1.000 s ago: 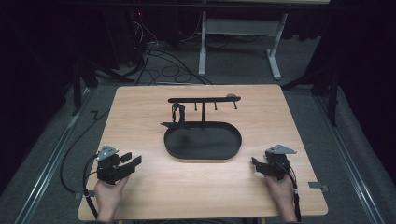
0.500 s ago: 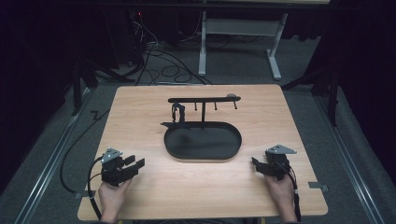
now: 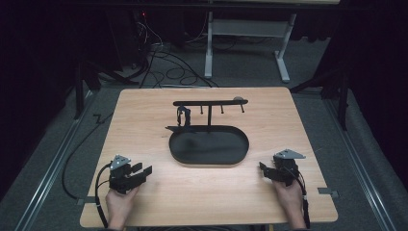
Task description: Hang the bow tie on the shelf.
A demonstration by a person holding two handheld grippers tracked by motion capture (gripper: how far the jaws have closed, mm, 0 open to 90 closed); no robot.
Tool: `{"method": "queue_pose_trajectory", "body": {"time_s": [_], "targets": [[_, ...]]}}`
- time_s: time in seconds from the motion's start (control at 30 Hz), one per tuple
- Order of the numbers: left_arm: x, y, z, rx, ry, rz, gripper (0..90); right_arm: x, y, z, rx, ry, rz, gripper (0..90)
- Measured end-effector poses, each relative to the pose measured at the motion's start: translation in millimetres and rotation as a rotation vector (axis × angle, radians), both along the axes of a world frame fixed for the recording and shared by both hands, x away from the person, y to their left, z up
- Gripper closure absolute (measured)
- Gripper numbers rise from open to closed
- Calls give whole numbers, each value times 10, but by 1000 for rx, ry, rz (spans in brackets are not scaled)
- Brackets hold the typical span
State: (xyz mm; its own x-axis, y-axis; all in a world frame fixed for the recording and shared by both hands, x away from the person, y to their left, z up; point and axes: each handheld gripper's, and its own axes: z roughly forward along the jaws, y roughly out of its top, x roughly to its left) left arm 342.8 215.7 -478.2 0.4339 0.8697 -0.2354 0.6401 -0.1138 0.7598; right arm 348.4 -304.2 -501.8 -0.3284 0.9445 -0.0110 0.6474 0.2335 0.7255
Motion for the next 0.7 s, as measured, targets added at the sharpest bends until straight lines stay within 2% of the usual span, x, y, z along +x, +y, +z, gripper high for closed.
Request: {"method": "queue_pose_trajectory", "body": {"time_s": [0.5, 0.7], "targets": [[50, -89, -174, 55, 10, 7, 501, 0, 0, 0, 0, 0, 0, 357], [80, -100, -207, 47, 11, 15, 497, 0, 0, 0, 0, 0, 0, 357]]}}
